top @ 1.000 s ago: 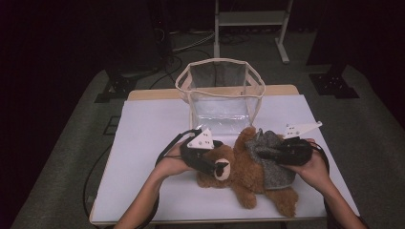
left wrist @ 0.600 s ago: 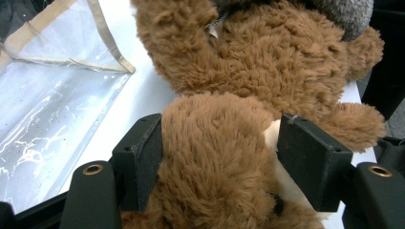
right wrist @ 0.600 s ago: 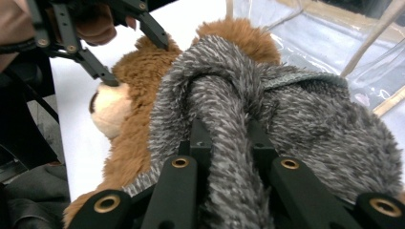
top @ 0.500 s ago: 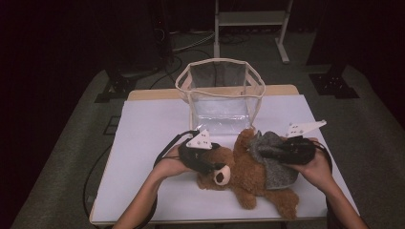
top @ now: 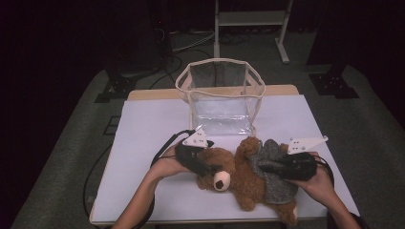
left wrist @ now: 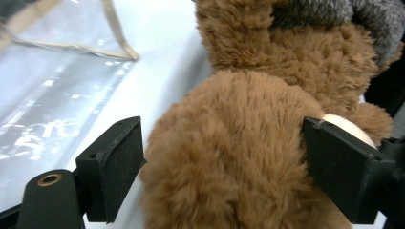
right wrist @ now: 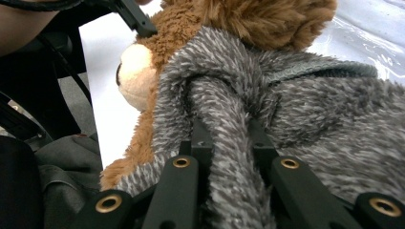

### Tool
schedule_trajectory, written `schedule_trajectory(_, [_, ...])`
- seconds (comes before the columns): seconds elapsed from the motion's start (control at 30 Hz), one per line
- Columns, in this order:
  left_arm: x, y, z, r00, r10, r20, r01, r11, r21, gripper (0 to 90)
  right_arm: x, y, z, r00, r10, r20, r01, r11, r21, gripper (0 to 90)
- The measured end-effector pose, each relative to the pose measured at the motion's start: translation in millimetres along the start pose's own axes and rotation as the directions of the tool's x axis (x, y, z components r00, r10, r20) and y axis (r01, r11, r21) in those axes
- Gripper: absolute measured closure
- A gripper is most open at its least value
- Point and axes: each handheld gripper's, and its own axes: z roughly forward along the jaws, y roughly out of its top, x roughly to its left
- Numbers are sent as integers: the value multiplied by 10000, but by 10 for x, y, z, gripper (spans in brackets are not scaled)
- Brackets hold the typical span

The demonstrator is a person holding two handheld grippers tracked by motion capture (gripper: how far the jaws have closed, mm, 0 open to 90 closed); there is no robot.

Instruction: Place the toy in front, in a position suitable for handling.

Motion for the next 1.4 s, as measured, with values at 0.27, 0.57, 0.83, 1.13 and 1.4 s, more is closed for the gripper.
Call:
schedule_trajectory(0.27, [113,-45,128,9865,-805,1424,772,9966,288,357,-40,-23,5,9998,140,-137,-142,9998,-106,779])
schedule_trajectory(0.57, [198,125,-21,9996,213,185,-223,9983,532,528,-213,124,5,9996,264,29,-262,9987,-437,775])
schedule_trajectory(0.83, [306,128,-205,9977,602,-328,-568,9937,966,527,-233,282,184,9999,24,-127,-27,9997,-260,776])
schedule_trajectory(1.13, [257,-37,-341,9999,122,92,-125,9993,365,318,12,276,327,9965,-746,-367,759,9964,366,783])
schedule_trajectory(1.4, [185,-115,-228,9981,266,563,-282,9992,278,330,6,221,234,9974,-588,-428,596,9981,159,780])
